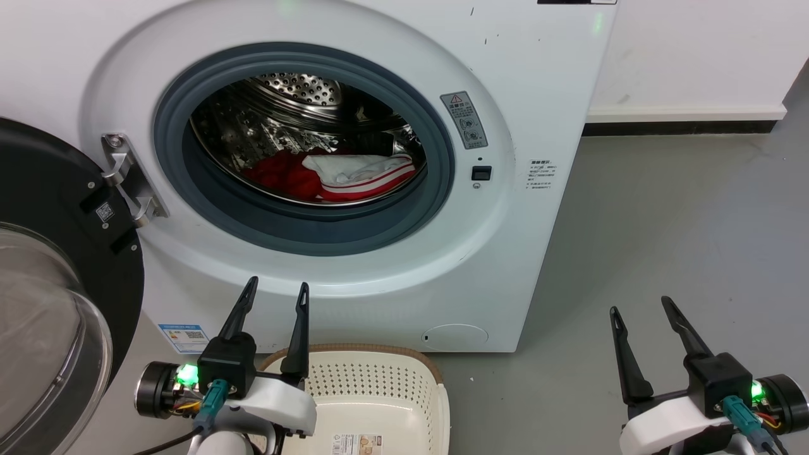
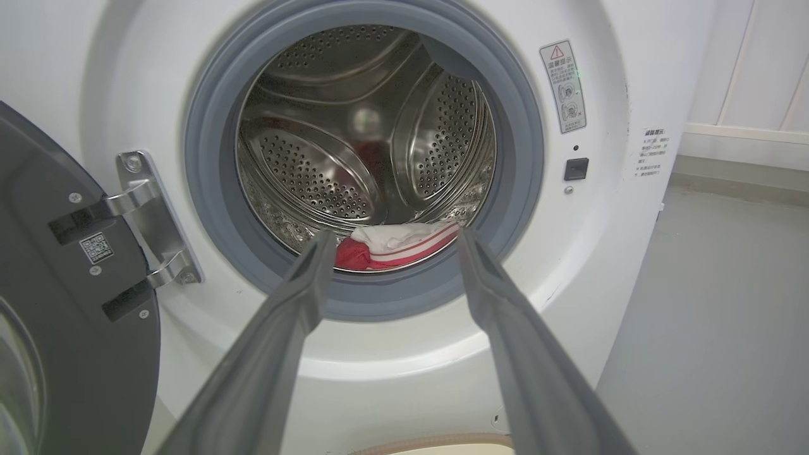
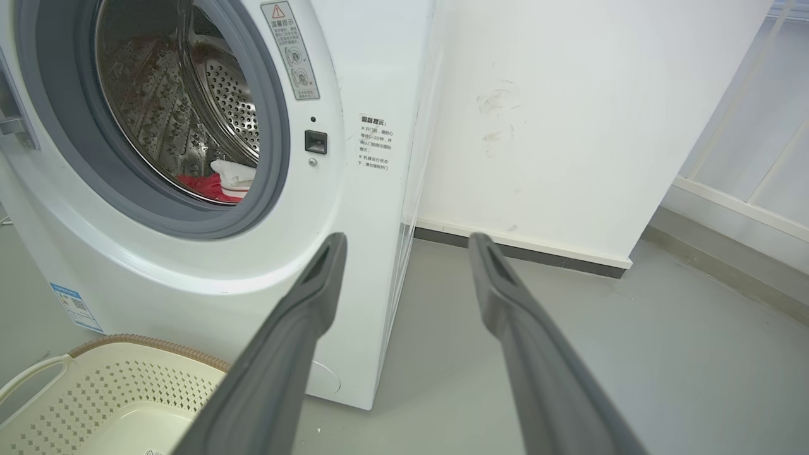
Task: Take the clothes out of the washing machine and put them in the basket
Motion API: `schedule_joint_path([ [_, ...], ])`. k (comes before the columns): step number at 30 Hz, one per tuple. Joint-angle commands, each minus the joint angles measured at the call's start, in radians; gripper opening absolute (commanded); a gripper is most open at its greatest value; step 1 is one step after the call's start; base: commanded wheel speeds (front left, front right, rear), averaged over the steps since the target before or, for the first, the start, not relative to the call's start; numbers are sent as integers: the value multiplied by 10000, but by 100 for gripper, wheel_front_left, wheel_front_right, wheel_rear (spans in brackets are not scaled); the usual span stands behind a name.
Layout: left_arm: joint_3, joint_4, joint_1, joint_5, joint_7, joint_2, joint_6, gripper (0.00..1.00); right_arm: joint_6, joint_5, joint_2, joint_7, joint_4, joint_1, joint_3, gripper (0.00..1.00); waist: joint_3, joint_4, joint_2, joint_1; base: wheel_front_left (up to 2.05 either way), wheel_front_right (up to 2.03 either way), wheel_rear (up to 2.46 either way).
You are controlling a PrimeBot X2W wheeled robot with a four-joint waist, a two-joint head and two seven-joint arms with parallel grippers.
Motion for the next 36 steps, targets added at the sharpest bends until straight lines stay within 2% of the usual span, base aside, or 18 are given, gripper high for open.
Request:
schedule_joint_path([
  [1,-11,31,-84,12,-52,-25,47,100,-7,17,15,-11,24,129,4,100,2,0,0,0,0,0,0],
  [19,174,212,-87,-99,-42,-56,154,100,-7,194,15,-14,89,67,-65,100,-2,-15,0,0,0,0,0],
  [26,328,314,-394,-154,-41,-18,189,100,-7,225,15,30,-35,-99,39,100,206,-226,0,0,0,0,0],
  [36,732,837,-1859,-251,-41,243,171,100,-7,316,16,-14,-437,-728,209,100,1560,-952,0,0,0,0,0],
])
